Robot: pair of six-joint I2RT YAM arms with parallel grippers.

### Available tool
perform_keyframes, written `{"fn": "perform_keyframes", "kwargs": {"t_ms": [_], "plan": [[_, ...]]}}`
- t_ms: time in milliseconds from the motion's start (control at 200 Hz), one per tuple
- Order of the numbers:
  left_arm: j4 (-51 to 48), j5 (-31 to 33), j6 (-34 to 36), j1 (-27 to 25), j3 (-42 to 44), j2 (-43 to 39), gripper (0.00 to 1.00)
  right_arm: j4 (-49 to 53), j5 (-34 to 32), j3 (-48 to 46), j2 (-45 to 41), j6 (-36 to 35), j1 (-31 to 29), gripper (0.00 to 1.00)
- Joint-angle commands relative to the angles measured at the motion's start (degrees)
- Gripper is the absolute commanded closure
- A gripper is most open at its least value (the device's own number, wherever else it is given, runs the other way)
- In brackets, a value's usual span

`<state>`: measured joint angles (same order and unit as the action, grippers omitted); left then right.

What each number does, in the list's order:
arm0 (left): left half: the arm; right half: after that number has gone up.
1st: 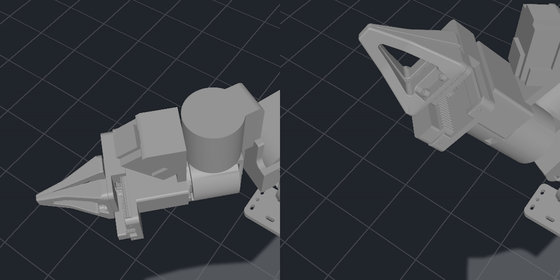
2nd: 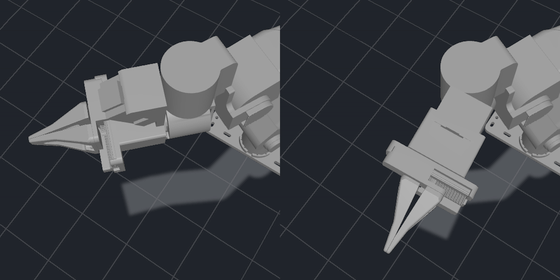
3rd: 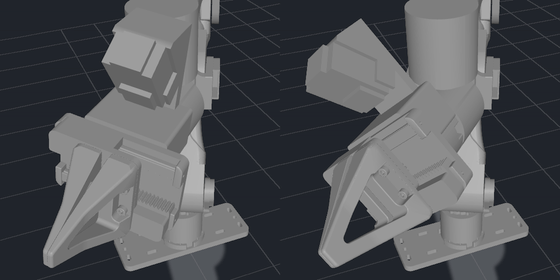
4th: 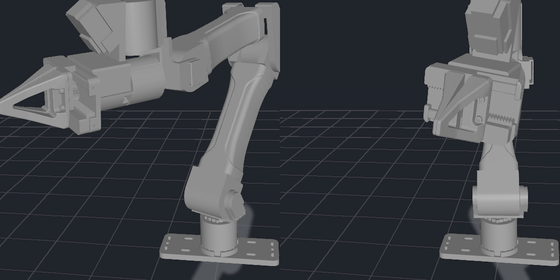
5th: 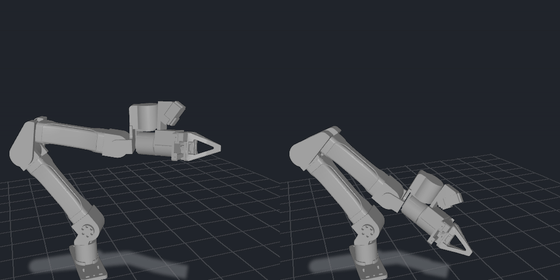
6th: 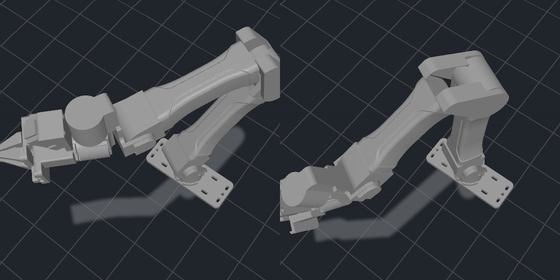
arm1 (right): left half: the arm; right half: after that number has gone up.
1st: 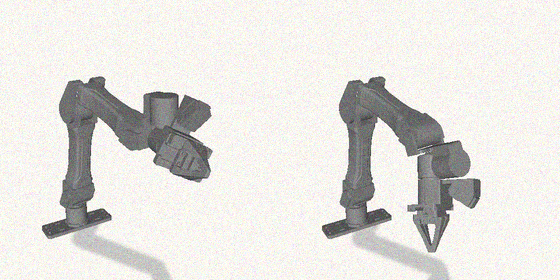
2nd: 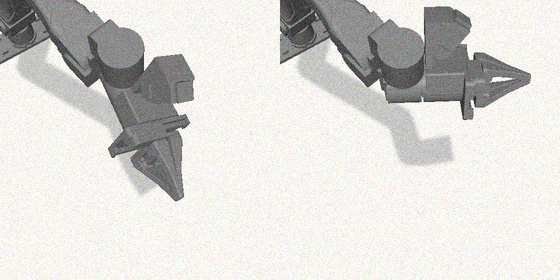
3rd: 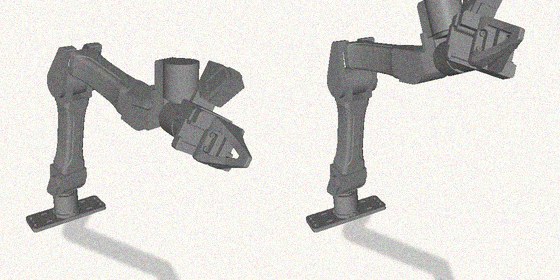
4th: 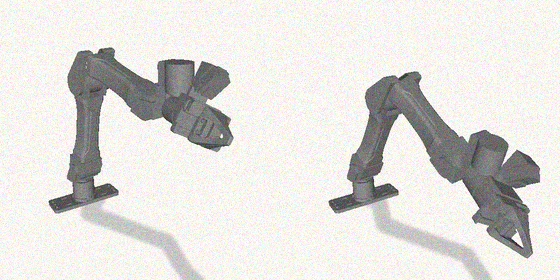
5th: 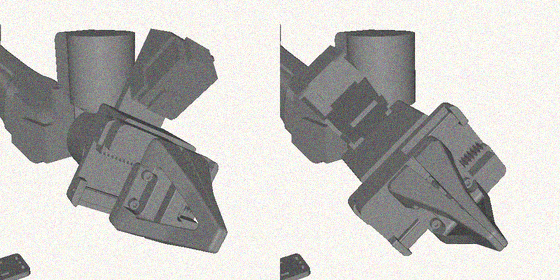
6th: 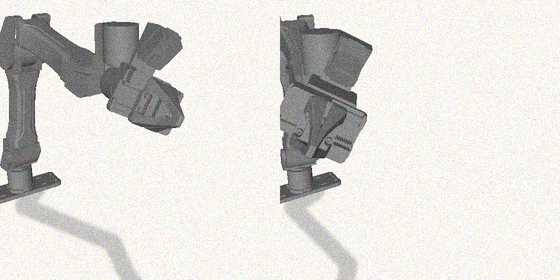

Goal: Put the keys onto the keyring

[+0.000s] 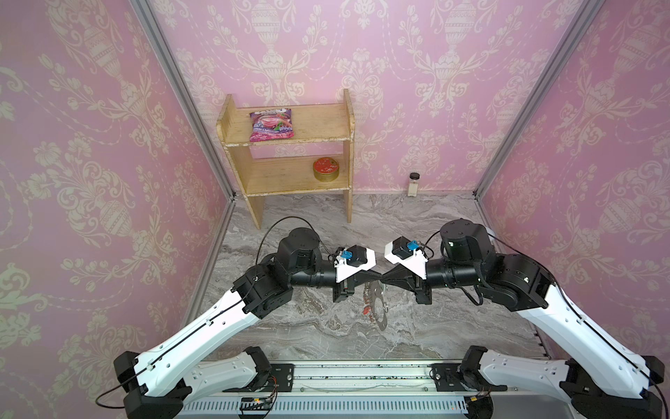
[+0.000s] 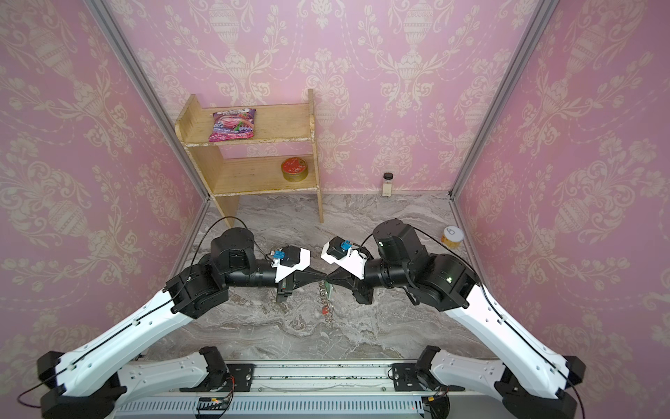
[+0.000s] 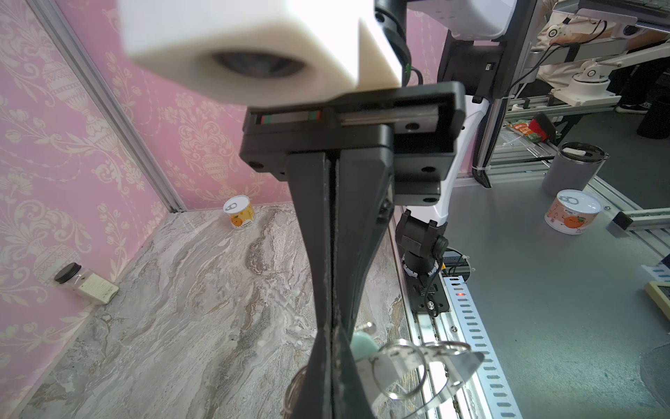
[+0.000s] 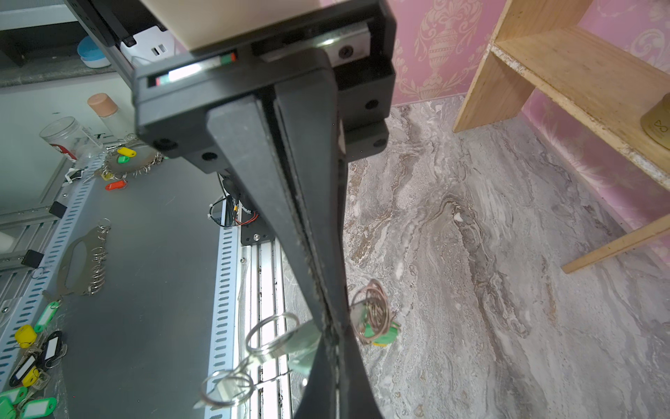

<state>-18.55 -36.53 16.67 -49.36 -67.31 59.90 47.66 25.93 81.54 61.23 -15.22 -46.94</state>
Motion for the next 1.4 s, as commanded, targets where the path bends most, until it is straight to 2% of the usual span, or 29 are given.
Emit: {"fn": "perform_keyframes", "kwargs": {"t_ms": [0,115,220,345,686,871,1121,1396], "plan": [[3.4,0.7,0.6,-0.2,0.3,-1.9,1.0,-2.8,1.0,0.4,-1.9,0.8,-0.2,0.96],[4.2,0.1,0.4,-0.2,0.3,-2.2,1.0,-2.5,1.2,0.3,-2.0,0.8,-0.2,0.9],[4.5,0.3,0.6,-0.2,0.2,-2.6,1.0,-2.0,1.1,0.3,-2.0,0.6,-0.2,0.75],[4.2,0.6,1.0,-0.2,-0.3,-2.9,1.0,-1.9,0.8,0.1,-2.3,0.5,-0.2,0.7],[5.8,1.3,1.2,-0.2,-0.4,-3.9,1.0,-3.0,1.0,-1.2,-2.2,1.0,-0.1,0.72],[15.3,2.9,-1.9,-0.2,4.3,-6.1,1.0,-7.6,3.3,-3.6,-3.2,3.7,-0.1,0.73],[27.6,3.4,-6.9,-0.2,9.5,-7.0,1.0,-17.0,8.1,-8.3,-4.1,9.0,0.0,0.82],[35.5,3.7,-11.1,0.0,12.3,-7.1,1.0,-23.1,8.4,-11.7,-4.8,11.9,-0.1,0.82]]}}
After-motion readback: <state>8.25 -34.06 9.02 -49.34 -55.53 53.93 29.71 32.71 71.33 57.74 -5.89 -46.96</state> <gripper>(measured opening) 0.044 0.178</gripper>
